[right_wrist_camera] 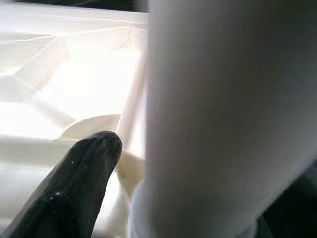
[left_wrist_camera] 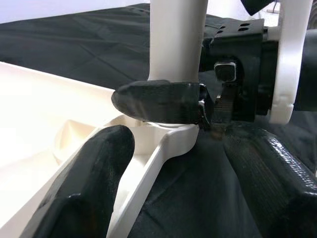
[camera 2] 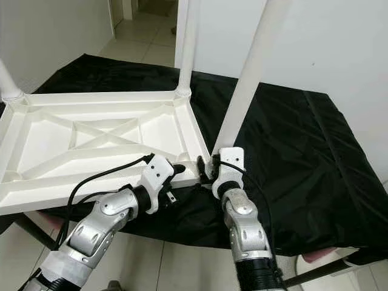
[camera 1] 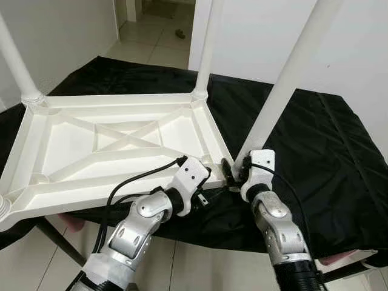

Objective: Building children table

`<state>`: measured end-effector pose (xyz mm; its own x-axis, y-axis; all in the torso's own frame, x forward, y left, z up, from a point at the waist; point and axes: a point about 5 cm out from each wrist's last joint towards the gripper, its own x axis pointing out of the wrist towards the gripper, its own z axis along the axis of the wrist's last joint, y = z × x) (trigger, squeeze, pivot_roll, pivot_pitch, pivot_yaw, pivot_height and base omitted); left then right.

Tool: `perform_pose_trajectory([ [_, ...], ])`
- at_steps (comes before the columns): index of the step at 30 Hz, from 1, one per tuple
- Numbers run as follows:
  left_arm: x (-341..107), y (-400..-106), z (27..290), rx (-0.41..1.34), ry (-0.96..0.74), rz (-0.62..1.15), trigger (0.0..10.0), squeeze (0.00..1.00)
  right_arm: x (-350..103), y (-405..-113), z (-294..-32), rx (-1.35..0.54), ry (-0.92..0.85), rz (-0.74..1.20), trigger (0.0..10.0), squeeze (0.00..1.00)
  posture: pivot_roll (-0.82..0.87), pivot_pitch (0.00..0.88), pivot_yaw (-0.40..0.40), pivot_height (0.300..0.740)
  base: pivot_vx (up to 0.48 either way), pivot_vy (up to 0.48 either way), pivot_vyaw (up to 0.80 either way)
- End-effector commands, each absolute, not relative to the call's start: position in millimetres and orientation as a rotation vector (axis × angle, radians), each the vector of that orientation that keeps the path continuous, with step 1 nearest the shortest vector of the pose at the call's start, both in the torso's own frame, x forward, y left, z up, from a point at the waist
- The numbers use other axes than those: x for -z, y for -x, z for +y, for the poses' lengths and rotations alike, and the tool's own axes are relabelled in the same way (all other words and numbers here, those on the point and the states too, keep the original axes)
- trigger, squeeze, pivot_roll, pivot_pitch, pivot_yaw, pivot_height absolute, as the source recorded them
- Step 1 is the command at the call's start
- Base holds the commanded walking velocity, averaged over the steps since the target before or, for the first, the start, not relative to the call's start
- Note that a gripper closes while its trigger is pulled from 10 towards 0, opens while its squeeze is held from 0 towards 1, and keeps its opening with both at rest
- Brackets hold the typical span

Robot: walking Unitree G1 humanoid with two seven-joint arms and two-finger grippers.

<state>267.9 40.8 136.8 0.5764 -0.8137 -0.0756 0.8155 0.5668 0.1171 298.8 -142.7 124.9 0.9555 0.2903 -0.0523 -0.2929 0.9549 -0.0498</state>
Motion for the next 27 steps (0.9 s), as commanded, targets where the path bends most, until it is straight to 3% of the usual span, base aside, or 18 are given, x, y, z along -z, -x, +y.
perform_pose_trajectory([
  [1, -136.4, -269.1, 40.3, 0.953, -0.158, 0.020, 10.0, 0.00, -130.8, -301.5, -143.9, -0.407, 0.055, 0.009, 10.0, 0.00, 0.06, 0.000, -0.093, 0.740, 0.000, 0.000, 0.00],
  [6, -137.0, -268.5, 39.1, 0.965, -0.161, 0.018, 10.0, 0.00, -137.2, -303.9, -150.5, -0.561, 0.086, -0.031, 10.0, 0.00, 0.06, 0.000, -0.089, 0.740, 0.000, 0.000, 0.00],
  [14, -137.7, -267.1, 37.9, 0.981, -0.165, 0.018, 10.0, 0.00, -130.0, -320.4, -159.6, -0.613, 0.127, 0.025, 10.0, 0.00, 0.07, 0.000, -0.086, 0.740, 0.000, 0.000, 0.00],
  [15, -137.9, -266.7, 38.0, 0.981, -0.164, 0.018, 10.0, 0.00, -125.8, -319.7, -158.9, -0.650, 0.126, 0.037, 5.0, 0.00, 0.07, 0.000, -0.086, 0.740, 0.000, 0.000, 0.00],
  [16, -138.0, -266.6, 38.1, 0.979, -0.163, 0.018, 10.0, 0.00, -121.9, -318.9, -158.7, -0.671, 0.116, 0.052, 1.0, 0.00, 0.07, 0.000, -0.086, 0.740, 0.000, 0.000, 0.00],
  [19, -138.0, -266.4, 38.2, 0.979, -0.163, 0.018, 10.0, 0.00, -119.6, -318.3, -158.7, -0.685, 0.106, 0.060, 1.0, 0.00, 0.07, 0.000, -0.086, 0.740, 0.000, 0.000, 0.00],
  [20, -138.2, -266.2, 38.5, 0.976, -0.162, 0.018, 10.0, 0.00, -118.0, -316.7, -157.9, -0.714, 0.083, 0.058, 0.0, 0.00, 0.08, 0.000, -0.089, 0.740, 0.000, 0.000, 0.00],
  [27, -138.2, -264.6, 40.4, 0.971, -0.159, 0.021, 10.0, 0.00, -114.9, -317.7, -154.9, -0.714, 0.009, 0.045, 0.0, 0.00, 0.09, 0.000, -0.083, 0.740, 0.000, 0.000, 0.00],
])
